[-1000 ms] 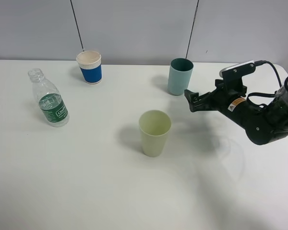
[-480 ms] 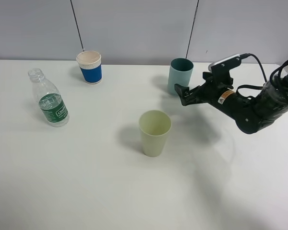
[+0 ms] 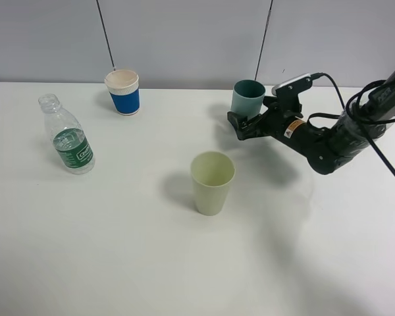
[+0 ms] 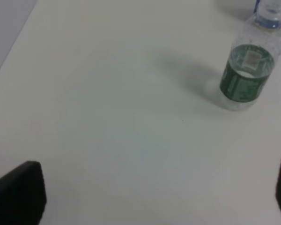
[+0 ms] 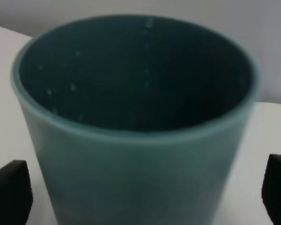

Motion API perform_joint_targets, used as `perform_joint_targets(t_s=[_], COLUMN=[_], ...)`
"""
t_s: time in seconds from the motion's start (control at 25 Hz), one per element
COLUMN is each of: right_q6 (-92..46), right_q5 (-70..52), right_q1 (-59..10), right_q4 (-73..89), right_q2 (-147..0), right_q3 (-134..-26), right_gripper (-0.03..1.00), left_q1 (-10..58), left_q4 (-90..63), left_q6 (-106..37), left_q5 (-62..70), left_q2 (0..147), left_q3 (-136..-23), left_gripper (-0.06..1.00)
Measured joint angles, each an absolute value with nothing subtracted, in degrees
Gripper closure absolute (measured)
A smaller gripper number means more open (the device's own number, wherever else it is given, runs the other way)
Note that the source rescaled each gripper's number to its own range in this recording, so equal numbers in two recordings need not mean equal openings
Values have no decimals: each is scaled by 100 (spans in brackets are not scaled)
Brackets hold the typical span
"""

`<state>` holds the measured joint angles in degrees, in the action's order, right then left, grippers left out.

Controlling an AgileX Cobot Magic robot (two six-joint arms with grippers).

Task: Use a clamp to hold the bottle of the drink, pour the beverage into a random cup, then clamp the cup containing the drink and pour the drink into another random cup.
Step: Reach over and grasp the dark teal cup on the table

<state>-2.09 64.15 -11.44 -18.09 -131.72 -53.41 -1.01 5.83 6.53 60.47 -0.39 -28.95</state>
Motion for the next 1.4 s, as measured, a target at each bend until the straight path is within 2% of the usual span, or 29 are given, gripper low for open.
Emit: perform_joint_targets(t_s=[0.32,0.36,0.4,0.44,0.48,0.56,0.6,0.92,1.4], right_q6=[-179,-179,-179,-192,-204,-203,-201,-201,-287], right_q5=[6283,6242,6236,6236,6236,6236,6236,6164,5581], right_q1=[-1144,-1144,-1144,-1144,-1144,-1144,-1144,-1132,-1122], right_q4=[-1945,-1945,-1945,-1945,-1945,-1956,-1956,-2061,-3329], right_q2=[-13272,-13272,-13272,-13272,-13272,-13272,-13272,-13272,-12423], right_q3=[-5544,-5544,-5544,-5544,-5544,-5544,-5544,-5561,-5568], right_gripper=[-2,1,7,18,39,97,93,93,93], left_q1=[-101,-101,-101,-101,-101,-101,-101,-101,-101], left_q4=[583,583,583,583,583,583,583,583,577], left_q6=[653,653,653,653,653,653,653,653,653], left_q5=[6047,6047,6047,6047,6047,6047,6047,6047,6047], left_q2=[-39,-39,-39,-39,-39,-39,-39,-39,-39], left_q3=[-2895,-2895,-2895,-2895,-2895,-2895,-2895,-2895,-2895], left_gripper=[-6,-6,-6,-6,-6,-6,-6,-6,-6])
